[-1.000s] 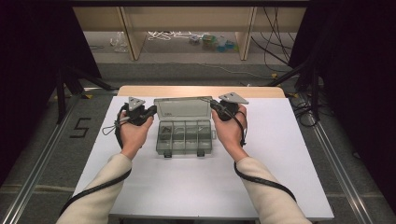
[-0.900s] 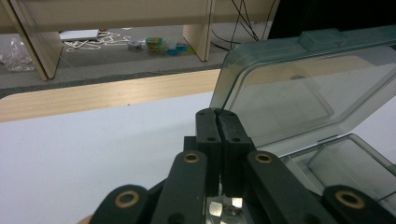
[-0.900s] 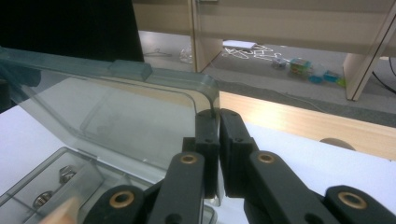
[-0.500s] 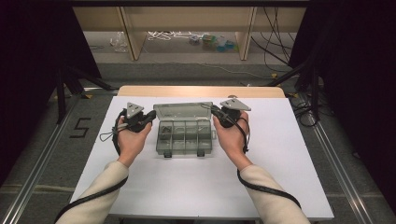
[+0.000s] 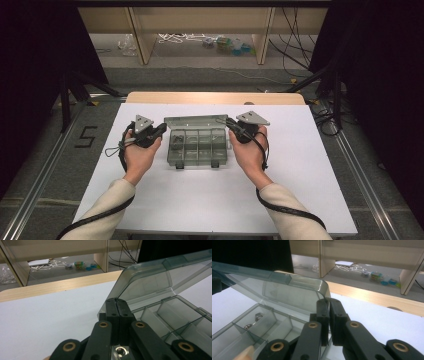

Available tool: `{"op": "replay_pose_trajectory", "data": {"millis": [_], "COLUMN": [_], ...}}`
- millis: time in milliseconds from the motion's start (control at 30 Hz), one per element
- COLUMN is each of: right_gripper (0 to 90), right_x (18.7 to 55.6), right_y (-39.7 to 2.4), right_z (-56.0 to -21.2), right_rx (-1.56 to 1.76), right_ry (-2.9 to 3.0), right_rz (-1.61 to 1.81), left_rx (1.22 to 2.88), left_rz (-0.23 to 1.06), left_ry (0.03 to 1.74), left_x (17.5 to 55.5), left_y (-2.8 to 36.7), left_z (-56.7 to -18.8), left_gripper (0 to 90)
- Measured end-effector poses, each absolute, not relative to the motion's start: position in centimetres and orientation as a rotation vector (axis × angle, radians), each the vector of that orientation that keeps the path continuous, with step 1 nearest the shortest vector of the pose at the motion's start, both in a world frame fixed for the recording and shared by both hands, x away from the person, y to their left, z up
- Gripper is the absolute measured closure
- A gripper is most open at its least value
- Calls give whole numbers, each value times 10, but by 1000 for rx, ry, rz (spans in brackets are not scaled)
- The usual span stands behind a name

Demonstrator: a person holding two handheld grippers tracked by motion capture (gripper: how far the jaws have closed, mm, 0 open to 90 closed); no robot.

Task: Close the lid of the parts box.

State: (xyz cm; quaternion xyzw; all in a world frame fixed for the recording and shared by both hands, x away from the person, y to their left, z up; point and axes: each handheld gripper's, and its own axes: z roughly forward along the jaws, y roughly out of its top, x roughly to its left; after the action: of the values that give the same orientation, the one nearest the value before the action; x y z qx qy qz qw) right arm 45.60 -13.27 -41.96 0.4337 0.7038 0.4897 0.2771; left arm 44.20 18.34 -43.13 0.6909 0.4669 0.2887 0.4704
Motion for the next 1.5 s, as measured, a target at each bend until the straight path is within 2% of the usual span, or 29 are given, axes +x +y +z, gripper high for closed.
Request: {"op": "replay_pose_trajectory", "data": {"millis": [900, 1500], "right_gripper": [886, 850], "right_x": [443, 430], "right_y": [-136, -140], "right_z": [-426, -435], "right_rx": [1132, 1122], "right_ry": [1930, 1998], "right_rz": [1317, 1306], "left_rx": [1701, 1753], "left_rz": [707, 702], "left_ry": [1129, 1097], "left_x": [434, 420], "left_y": [184, 185], "left_z": [-437, -446], "left_gripper": [893, 887]}}
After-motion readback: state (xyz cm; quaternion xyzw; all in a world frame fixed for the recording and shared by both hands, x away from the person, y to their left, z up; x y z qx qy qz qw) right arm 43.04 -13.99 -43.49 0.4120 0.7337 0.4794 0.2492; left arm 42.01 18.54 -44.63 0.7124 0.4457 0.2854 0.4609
